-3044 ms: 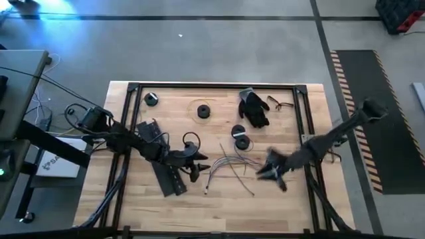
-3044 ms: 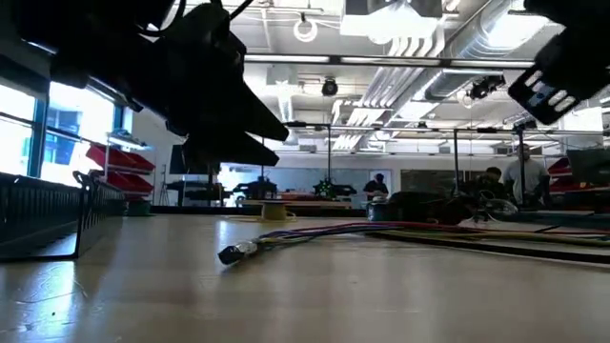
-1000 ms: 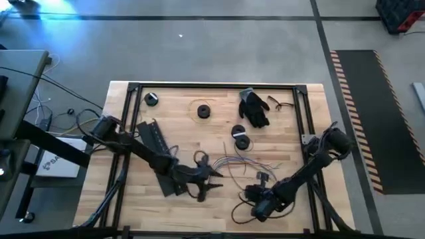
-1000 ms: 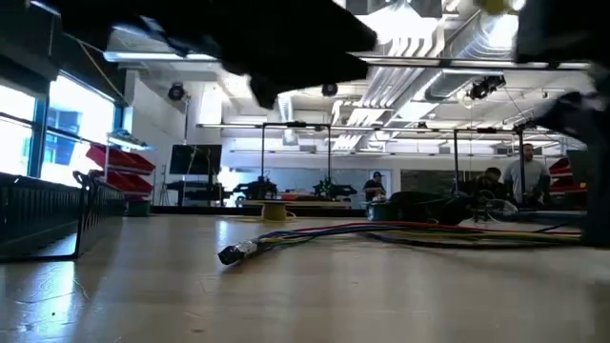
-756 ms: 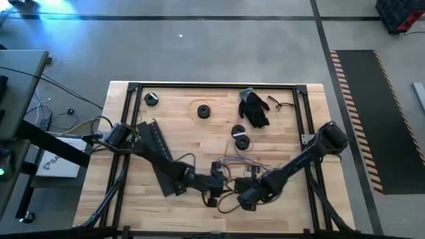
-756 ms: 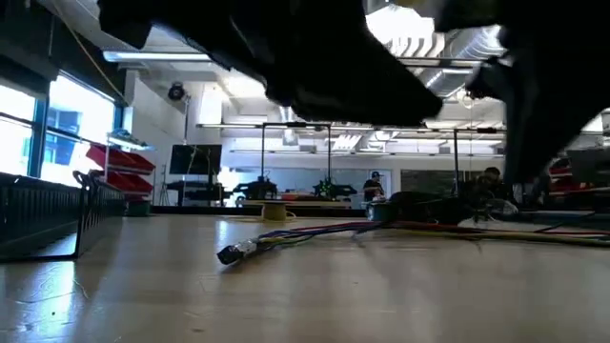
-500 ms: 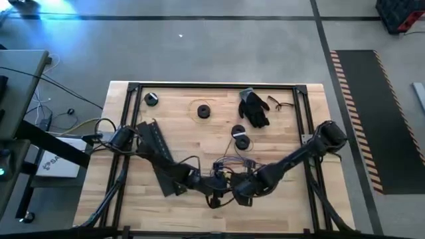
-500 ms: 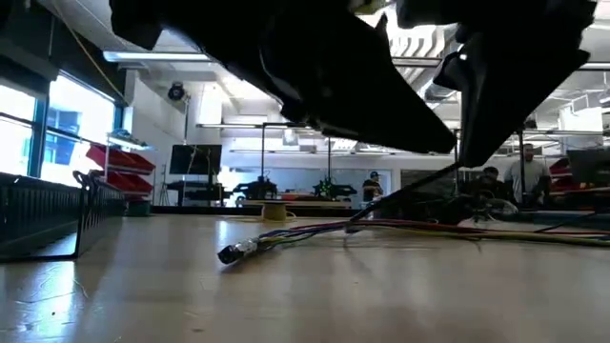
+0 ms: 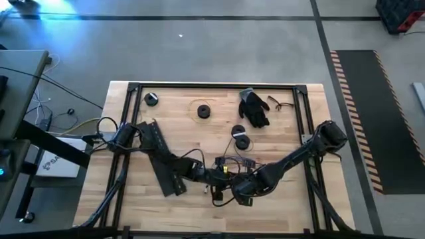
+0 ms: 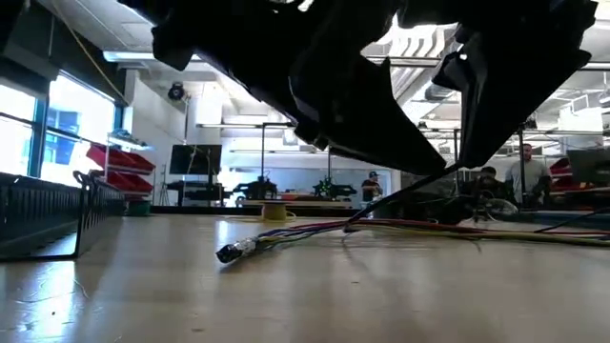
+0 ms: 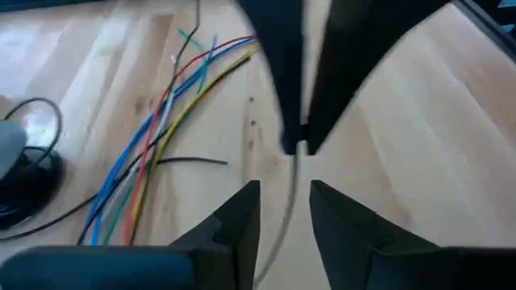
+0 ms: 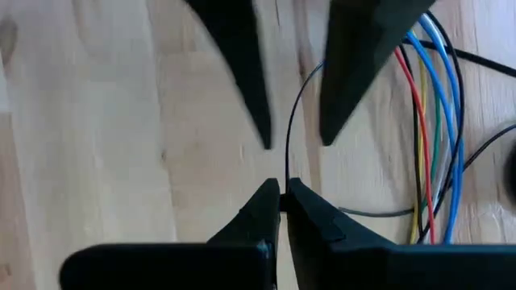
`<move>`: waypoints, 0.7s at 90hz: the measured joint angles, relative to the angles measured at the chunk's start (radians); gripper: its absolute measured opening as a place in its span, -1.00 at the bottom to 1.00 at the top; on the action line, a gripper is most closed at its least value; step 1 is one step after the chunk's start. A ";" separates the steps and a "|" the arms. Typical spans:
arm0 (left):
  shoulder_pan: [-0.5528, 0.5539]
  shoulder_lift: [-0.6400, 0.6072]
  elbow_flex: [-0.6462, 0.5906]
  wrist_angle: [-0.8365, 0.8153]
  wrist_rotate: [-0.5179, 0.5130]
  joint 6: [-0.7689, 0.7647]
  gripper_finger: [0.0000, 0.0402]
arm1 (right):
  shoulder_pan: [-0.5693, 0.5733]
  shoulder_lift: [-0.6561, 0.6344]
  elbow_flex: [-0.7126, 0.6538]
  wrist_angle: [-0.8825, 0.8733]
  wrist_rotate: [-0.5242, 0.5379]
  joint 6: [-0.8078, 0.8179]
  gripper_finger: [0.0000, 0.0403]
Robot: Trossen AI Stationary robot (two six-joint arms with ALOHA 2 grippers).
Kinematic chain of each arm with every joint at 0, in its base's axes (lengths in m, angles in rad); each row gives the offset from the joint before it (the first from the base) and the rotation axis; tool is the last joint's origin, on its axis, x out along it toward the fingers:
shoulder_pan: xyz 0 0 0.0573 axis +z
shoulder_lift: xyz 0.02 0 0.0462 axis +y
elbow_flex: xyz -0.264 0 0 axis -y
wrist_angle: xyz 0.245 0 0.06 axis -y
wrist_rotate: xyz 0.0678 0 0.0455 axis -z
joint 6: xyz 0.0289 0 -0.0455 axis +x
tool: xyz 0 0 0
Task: Ziptie cables
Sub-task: Wrap the cables together using a black zip tie
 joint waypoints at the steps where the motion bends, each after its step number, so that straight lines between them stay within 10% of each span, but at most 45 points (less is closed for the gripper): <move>1: 0.001 0.000 0.000 0.000 0.005 0.000 -0.55 | 0.000 0.000 0.000 0.000 0.000 0.000 -1.00; 44: 0.016 0.002 -0.002 -0.027 0.044 0.026 -0.58 | -0.026 -0.003 0.001 0.039 0.029 0.003 -1.00; 63: 0.016 0.002 -0.002 -0.048 0.029 0.021 -0.92 | -0.032 -0.003 0.001 0.032 0.024 -0.001 -1.00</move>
